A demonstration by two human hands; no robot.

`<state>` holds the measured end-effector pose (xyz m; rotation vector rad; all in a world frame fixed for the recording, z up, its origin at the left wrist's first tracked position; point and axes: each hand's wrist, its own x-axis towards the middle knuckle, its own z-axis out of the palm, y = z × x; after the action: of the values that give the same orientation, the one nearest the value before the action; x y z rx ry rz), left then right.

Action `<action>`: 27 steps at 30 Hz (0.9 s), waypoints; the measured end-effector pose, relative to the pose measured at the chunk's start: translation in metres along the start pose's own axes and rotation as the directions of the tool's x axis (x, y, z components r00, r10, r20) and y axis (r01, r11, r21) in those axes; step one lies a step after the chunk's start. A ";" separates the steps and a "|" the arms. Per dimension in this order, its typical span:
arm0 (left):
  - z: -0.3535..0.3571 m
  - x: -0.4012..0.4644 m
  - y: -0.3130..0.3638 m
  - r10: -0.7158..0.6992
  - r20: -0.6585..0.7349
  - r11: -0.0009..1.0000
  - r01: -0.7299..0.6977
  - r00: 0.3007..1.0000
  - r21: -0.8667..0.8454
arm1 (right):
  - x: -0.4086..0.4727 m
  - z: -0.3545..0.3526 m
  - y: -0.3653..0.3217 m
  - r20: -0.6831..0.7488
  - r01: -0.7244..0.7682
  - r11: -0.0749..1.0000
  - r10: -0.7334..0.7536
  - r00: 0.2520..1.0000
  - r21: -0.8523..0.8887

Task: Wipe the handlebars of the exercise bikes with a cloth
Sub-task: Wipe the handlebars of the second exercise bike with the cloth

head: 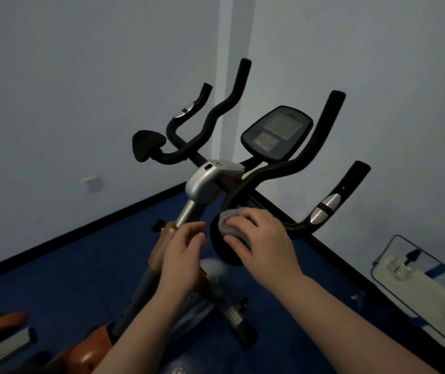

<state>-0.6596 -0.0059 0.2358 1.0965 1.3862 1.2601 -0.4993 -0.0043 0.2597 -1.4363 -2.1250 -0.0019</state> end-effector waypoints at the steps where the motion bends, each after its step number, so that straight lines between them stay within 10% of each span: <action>1: 0.000 0.005 -0.001 -0.010 0.025 1.000 0.011 1.000 -0.029 | 0.001 0.001 0.000 -0.020 -0.004 1.000 0.004 1.000 -0.004; 4: 0.001 0.017 -0.004 0.005 0.119 0.995 0.007 0.993 -0.103 | 0.015 0.007 -0.009 -0.026 -0.051 0.996 0.049 0.998 -0.067; 10: 0.001 0.033 -0.010 0.099 0.340 0.990 -0.057 0.935 -0.130 | 0.013 -0.005 -0.002 0.445 0.238 0.970 -0.194 0.874 -0.045; 16: -0.004 0.045 -0.014 0.162 0.417 0.981 -0.101 0.894 -0.164 | 0.025 0.008 -0.018 0.086 -0.028 0.996 0.035 0.996 -0.084; 21: -0.001 0.049 -0.019 0.156 0.403 0.977 -0.079 0.902 -0.200 | 0.020 -0.023 -0.010 0.437 0.018 0.999 -0.003 0.899 -0.031; 27: 0.005 0.049 -0.020 0.178 0.334 0.977 -0.124 0.926 -0.176 | 0.065 -0.041 0.006 -0.143 -0.162 0.987 0.158 0.977 -0.018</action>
<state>-0.6628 0.0416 0.2127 1.2678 0.9380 1.1884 -0.4930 0.0411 0.3217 -1.5731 -1.8984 -0.0718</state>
